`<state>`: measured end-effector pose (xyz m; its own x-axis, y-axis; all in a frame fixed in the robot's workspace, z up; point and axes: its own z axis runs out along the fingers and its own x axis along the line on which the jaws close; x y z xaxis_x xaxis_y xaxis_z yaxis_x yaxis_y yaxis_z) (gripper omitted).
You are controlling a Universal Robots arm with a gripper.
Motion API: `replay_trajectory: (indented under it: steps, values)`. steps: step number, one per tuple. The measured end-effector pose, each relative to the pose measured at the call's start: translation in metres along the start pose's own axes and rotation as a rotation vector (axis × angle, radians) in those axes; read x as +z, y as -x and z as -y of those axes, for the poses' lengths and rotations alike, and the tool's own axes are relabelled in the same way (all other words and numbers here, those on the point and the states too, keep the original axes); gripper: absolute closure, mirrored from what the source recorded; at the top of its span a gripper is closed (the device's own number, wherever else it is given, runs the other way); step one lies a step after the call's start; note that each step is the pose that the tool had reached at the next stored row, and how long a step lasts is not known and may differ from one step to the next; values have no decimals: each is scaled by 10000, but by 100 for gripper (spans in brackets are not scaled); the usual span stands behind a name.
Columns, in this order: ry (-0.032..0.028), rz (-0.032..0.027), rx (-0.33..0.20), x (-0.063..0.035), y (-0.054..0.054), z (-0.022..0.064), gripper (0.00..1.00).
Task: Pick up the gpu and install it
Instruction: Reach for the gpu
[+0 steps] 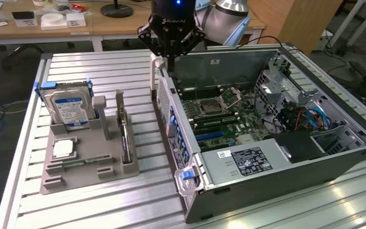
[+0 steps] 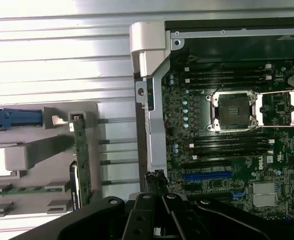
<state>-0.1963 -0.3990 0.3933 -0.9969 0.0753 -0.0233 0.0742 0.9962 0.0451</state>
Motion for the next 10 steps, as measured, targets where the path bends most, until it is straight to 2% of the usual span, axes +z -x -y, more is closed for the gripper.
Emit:
replay_trajectory:
  steps: [10]
  values:
    - [0,0,0,-4,-140,11,90]
